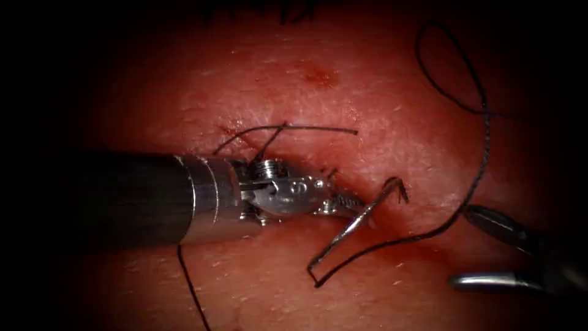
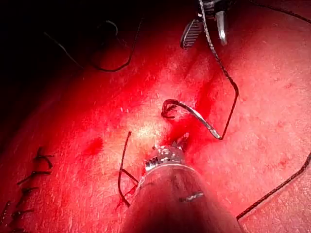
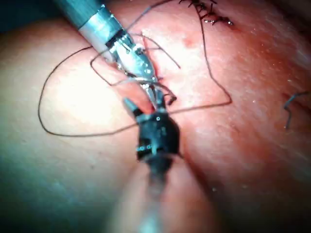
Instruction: Wound Closure
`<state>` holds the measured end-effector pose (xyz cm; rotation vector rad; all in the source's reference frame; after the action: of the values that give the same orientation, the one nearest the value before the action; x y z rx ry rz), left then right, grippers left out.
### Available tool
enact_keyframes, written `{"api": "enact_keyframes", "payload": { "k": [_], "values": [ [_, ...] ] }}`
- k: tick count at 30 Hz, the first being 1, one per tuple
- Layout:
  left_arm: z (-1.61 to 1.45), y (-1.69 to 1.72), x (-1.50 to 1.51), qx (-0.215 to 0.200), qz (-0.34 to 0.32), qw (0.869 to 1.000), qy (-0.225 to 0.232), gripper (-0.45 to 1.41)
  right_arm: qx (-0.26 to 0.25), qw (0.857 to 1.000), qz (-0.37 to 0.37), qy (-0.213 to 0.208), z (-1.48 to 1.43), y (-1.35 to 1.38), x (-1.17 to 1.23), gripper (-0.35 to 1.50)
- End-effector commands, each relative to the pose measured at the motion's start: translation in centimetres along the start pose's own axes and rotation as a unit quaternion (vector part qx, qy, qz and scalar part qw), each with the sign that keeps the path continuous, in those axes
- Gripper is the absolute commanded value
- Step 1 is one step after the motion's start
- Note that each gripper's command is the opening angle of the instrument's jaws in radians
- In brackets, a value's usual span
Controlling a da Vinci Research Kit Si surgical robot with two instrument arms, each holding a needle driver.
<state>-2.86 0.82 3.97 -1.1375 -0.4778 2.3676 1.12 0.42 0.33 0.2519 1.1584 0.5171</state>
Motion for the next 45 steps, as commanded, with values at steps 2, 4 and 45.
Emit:
{"api": "enact_keyframes", "payload": {
  "k": [2,4,45],
  "values": [
    [-0.23,0.05,0.3,0.007,0.005,1.0,0.02,-0.08,0.002,1.0,0.0,0.0,0.09,0.03,-0.03,1.2],
    [-0.46,0.13,0.55,0.013,0.012,0.999,0.029,-0.04,0.005,1.0,0.002,-0.001,0.09,0.07,0.0,1.21],
    [-1.68,0.55,0.74,0.023,0.13,0.984,0.121,0.48,0.032,0.986,-0.162,-0.032,0.54,0.5,0.85,1.26]
  ]
}}
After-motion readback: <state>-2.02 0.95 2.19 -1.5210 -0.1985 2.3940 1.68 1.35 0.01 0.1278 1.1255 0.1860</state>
